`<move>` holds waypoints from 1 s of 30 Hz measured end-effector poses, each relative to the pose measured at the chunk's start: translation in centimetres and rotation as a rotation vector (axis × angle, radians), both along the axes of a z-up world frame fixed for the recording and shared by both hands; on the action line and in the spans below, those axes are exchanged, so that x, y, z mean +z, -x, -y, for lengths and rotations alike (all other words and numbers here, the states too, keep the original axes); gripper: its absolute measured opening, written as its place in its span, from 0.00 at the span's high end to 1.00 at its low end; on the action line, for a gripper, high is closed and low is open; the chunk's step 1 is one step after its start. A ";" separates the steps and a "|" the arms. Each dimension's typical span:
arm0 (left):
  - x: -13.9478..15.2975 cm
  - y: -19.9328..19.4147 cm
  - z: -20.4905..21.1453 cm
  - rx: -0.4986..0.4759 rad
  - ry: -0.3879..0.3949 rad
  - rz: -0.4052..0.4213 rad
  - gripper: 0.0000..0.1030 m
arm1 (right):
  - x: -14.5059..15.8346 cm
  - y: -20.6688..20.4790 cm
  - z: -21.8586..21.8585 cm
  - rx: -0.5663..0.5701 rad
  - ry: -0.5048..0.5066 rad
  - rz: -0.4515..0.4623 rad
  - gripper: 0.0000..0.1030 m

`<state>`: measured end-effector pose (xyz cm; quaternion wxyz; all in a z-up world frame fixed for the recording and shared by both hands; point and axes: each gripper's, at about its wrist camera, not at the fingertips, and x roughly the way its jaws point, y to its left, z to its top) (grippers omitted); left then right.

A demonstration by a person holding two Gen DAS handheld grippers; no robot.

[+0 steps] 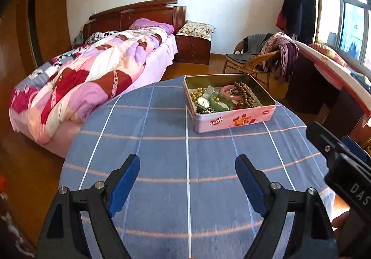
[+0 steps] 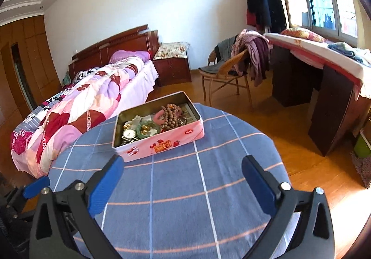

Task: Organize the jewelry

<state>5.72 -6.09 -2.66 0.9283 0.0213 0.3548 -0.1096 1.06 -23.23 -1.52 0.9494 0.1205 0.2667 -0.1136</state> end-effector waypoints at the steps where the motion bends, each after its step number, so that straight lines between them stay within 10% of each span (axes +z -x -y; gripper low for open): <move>1: 0.1 0.6 -0.3 0.006 0.006 0.002 0.17 | 0.2 0.6 -0.3 0.001 0.005 0.010 0.00; 30: 6.6 9.2 -2.8 0.072 -0.064 0.332 0.13 | 6.3 8.1 -4.8 -0.033 0.147 0.298 0.00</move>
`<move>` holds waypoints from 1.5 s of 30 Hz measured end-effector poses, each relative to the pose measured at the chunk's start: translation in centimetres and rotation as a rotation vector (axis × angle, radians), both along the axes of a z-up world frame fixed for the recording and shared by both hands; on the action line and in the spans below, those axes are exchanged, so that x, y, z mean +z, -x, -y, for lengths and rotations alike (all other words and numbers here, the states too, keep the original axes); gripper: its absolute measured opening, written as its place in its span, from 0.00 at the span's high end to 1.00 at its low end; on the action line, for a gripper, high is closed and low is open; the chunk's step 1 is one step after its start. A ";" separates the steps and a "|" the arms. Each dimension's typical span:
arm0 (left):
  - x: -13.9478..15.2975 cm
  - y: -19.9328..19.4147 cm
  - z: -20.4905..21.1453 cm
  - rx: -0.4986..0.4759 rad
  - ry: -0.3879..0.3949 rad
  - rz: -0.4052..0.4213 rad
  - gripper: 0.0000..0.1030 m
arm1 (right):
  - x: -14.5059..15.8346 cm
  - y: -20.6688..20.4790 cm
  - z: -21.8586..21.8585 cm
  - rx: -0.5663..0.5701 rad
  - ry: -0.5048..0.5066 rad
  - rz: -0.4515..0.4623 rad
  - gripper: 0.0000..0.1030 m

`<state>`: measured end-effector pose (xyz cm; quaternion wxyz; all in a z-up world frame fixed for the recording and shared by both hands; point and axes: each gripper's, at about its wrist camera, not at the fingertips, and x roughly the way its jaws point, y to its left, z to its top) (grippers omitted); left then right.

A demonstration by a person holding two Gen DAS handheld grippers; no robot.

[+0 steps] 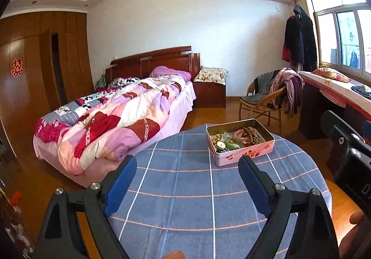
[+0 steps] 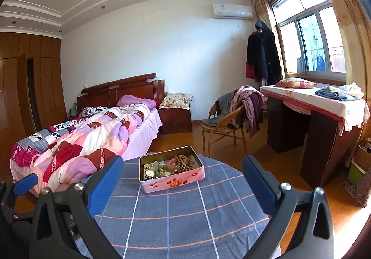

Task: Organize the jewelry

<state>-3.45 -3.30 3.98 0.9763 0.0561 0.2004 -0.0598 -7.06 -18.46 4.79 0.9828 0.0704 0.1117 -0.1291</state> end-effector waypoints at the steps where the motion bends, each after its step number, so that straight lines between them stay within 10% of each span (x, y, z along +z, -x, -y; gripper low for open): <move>1: 0.0 0.0 0.1 -0.001 -0.004 0.003 0.12 | -0.1 -0.1 0.0 0.003 -0.003 0.000 0.00; 45: -0.3 -0.3 -0.2 0.057 -0.016 -0.014 0.11 | -0.5 0.2 0.0 0.012 -0.030 -0.023 0.00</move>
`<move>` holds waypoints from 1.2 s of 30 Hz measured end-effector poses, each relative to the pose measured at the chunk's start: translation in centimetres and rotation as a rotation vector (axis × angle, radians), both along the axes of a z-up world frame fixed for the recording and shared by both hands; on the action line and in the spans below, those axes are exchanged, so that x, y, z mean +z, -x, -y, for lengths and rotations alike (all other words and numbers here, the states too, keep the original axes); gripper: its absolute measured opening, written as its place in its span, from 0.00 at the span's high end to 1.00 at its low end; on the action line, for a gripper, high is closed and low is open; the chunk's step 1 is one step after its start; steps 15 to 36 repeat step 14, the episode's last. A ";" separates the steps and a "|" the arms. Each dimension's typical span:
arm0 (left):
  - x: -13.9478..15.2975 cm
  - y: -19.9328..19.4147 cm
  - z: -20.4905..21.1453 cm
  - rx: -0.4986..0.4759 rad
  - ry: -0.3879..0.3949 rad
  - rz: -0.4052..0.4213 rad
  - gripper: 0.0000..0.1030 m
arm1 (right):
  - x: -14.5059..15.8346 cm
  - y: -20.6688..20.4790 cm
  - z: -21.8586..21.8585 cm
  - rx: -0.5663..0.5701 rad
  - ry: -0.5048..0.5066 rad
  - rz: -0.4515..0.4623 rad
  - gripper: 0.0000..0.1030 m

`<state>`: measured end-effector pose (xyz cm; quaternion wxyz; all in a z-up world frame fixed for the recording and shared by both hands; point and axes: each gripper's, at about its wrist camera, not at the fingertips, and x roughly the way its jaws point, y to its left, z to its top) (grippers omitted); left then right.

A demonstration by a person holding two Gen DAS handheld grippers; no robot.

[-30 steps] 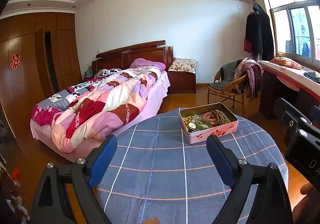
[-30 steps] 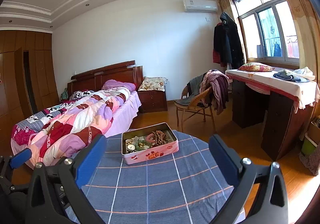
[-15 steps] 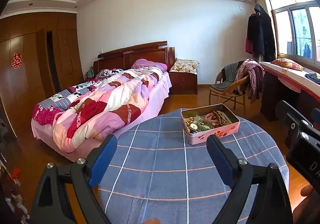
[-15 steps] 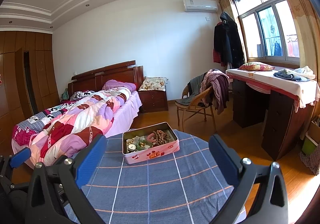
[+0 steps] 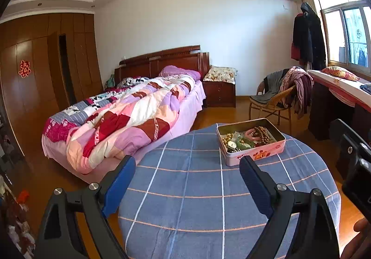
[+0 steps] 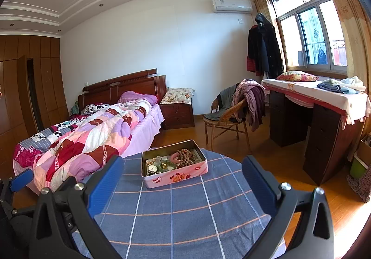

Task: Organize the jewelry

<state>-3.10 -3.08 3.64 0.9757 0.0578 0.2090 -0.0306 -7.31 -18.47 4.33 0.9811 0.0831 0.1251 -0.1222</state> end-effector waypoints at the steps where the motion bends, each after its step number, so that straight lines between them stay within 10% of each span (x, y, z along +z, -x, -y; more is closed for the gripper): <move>1: 0.0 0.0 -0.1 -0.007 0.010 -0.006 0.11 | -0.1 -0.1 -0.1 0.000 0.000 -0.002 0.00; 36: -0.6 -0.6 0.0 -0.035 0.029 -0.067 0.11 | -0.6 -0.2 0.0 0.002 -0.004 -0.022 0.00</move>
